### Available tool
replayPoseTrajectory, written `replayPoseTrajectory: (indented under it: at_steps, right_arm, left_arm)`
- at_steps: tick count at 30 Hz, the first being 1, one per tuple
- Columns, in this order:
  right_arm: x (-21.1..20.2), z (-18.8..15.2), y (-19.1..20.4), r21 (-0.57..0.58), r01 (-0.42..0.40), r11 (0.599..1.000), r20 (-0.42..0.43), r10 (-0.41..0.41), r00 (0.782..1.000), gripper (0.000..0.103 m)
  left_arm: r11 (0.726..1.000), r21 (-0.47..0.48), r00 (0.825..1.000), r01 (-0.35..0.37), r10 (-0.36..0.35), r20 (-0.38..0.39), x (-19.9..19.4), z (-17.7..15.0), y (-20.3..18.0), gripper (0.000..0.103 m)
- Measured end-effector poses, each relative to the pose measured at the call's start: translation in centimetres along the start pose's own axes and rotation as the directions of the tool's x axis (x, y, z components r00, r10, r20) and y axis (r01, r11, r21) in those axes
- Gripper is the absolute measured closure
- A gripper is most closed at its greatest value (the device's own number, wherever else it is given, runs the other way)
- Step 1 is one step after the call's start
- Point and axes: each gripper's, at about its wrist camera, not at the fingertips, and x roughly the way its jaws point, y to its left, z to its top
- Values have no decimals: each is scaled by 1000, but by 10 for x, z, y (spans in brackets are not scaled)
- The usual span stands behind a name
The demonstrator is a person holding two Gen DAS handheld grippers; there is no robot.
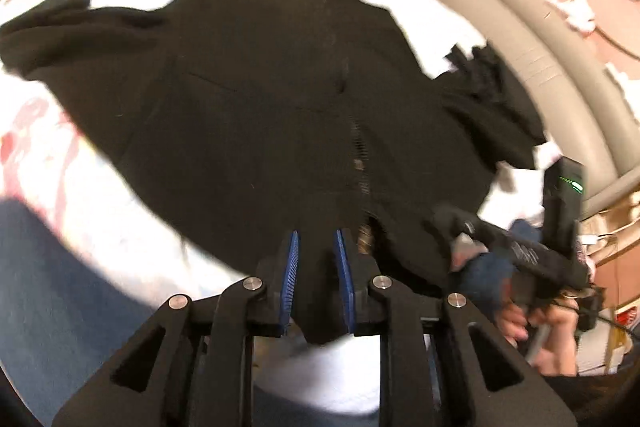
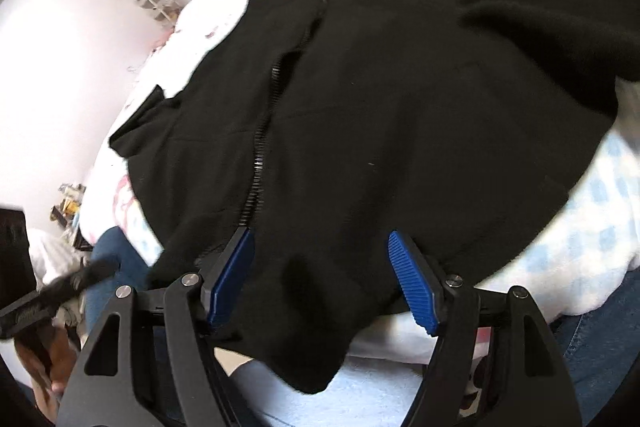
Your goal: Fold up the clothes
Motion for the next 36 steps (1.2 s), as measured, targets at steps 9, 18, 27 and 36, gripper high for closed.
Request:
replayPoseTrajectory:
  at_steps: [9,18,27,36]
  right_arm:
    - [17,-25,6,-106,68,992,-102,-79,992,31]
    - [17,12,18,-85,-17,996,-79,10,997,31]
    - [31,-5,10,-87,-6,996,-110,-4,994,30]
    - [-13,19,-38,65,8,998,7,-9,1000,30]
  left_arm:
    - [999,-35,985,42,-47,-165,24,-21,19,79]
    - [993,16,985,119,-115,-132,46,12,-10,69]
    - [976,-38,967,216,-220,-127,30,2,-6,68]
    - [941,135,951,310,-306,-54,32,27,-54,63]
